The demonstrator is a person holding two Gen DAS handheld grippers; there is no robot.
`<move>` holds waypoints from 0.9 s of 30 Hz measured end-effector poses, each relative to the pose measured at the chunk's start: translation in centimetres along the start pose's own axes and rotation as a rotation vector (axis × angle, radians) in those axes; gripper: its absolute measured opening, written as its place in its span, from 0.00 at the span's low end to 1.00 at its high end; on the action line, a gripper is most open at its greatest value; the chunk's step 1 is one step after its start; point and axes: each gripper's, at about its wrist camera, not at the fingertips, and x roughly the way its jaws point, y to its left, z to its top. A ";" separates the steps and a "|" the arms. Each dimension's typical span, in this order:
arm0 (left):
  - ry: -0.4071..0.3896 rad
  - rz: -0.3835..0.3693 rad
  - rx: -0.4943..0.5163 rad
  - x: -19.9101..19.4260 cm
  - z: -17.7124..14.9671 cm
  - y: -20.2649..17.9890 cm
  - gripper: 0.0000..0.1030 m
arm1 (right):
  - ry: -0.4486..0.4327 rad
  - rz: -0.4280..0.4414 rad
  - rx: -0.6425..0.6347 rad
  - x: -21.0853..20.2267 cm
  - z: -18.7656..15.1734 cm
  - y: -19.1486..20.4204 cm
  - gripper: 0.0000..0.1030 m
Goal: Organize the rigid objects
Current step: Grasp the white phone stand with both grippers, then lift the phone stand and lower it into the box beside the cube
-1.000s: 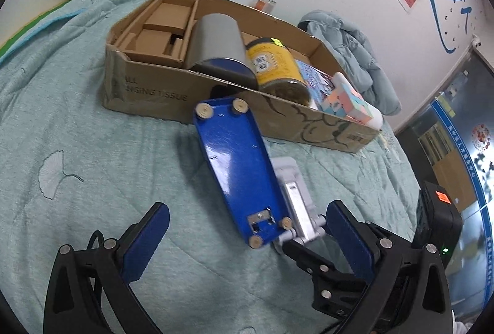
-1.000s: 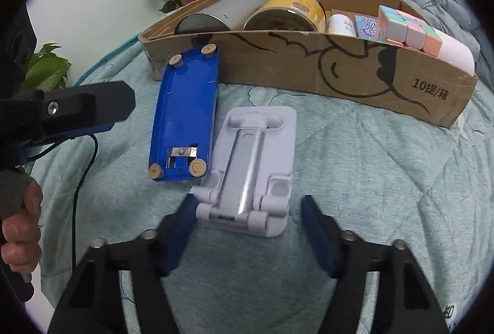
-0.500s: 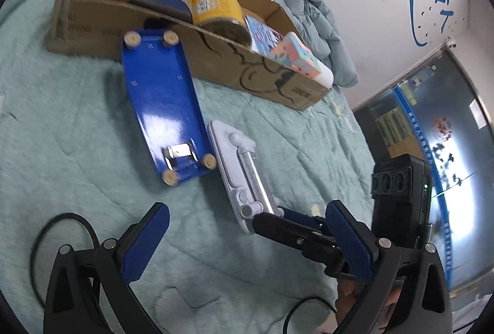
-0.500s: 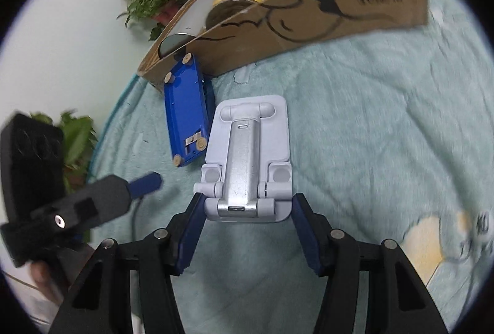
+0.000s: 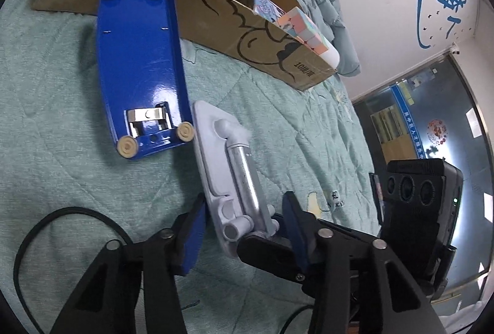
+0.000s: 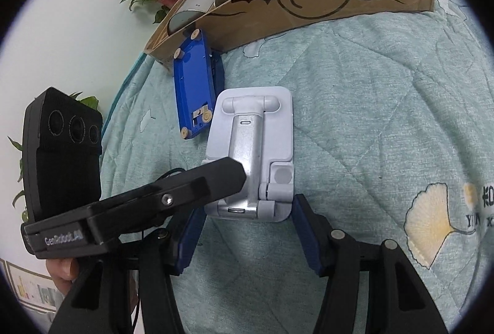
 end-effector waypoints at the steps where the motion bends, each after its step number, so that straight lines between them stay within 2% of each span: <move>1: 0.002 0.020 0.007 0.1 0.1 0.0 0.33 | -0.001 -0.009 -0.012 0.0 -0.1 0.2 0.55; 4: 0.001 0.014 0.003 -0.1 0.1 0.1 0.32 | 0.001 -0.025 -0.046 0.3 0.0 0.8 0.55; 9: -0.019 0.016 0.014 -1.0 0.3 -0.3 0.29 | -0.004 -0.009 -0.034 0.1 0.1 0.8 0.54; 16: -0.093 0.011 0.060 -3.8 1.6 -2.2 0.27 | -0.075 -0.016 -0.084 -1.5 1.4 2.5 0.54; 20: -0.129 0.007 0.082 -5.0 3.3 -3.2 0.27 | -0.115 -0.016 -0.111 -2.4 2.7 3.2 0.54; 27: -0.172 0.002 0.128 -6.0 8.6 -5.5 0.27 | -0.192 -0.052 -0.198 -3.8 7.4 4.4 0.54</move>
